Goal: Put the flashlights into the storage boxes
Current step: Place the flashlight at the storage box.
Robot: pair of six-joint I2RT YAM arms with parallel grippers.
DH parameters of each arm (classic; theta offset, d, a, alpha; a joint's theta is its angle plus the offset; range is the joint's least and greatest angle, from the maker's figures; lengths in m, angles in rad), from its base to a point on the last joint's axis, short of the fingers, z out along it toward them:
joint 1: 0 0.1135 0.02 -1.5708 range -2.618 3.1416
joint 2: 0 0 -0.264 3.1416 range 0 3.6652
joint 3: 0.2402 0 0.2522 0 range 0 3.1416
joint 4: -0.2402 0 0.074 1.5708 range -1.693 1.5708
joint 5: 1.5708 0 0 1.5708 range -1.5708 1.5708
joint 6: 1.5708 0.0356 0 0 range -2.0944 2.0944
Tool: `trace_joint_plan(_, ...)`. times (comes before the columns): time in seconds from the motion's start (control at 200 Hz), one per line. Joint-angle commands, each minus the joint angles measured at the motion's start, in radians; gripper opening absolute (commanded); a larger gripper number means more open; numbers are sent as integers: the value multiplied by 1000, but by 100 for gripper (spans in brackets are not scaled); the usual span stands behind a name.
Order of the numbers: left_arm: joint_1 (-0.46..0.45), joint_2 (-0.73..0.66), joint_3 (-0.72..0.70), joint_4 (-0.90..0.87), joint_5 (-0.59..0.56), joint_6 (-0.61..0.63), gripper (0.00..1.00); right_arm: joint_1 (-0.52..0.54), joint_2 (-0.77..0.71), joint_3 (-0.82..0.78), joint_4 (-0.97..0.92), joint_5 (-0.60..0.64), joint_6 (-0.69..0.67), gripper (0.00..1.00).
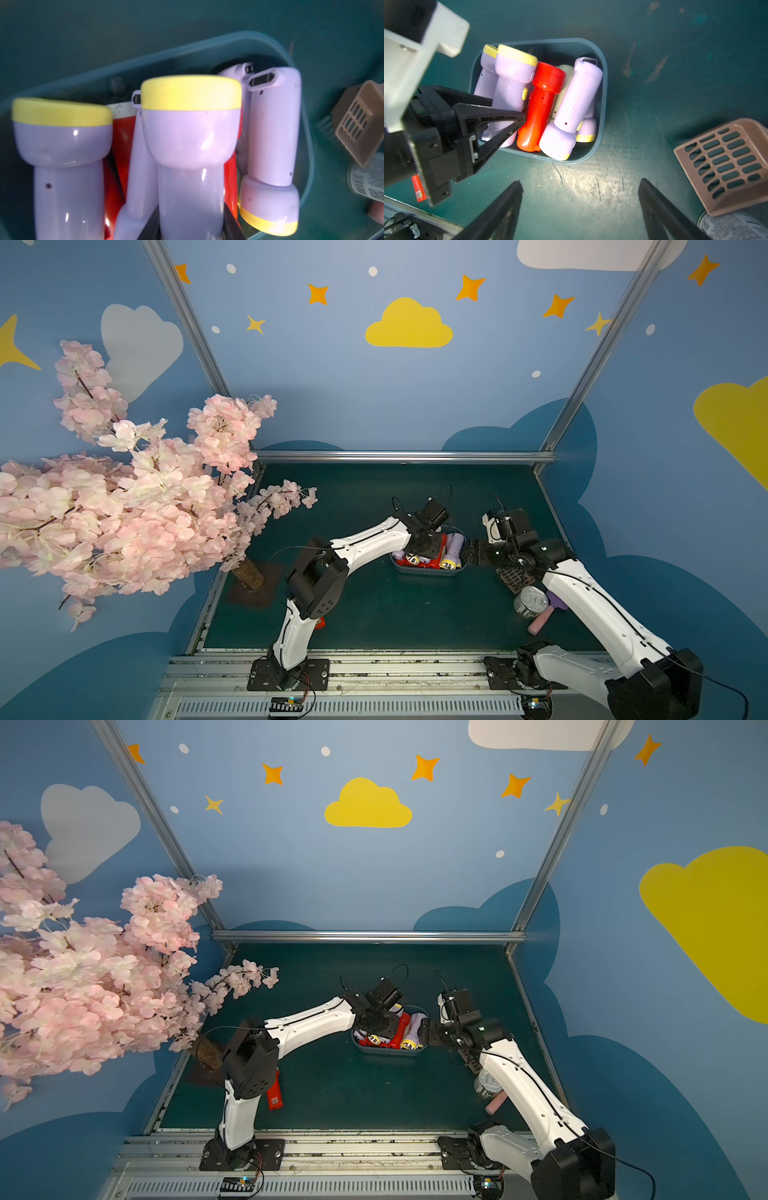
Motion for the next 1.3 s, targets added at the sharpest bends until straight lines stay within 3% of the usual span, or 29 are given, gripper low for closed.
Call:
trace_joint_plan(0.0,-5,12,0,-38,14,-2,27,-9,-15,-16,-6,-21,-10,88)
trace_joint_plan(0.195,-11,-2,-25,-38,14,-15,33,-15,-7,-26,14,-40,-5,88)
trace_joint_plan(0.466,-17,-19,-10,-46,-6,-9,52,-18,-19,-29,13,-40,-5,88)
trace_joint_plan(1.041,-23,-99,-9,-76,-59,12,58,-18,-45,-16,-5,-45,4,88)
trace_joint_plan(1.297,-24,-227,-100,-78,-121,-9,58,-14,-58,-8,-1,-74,3,88)
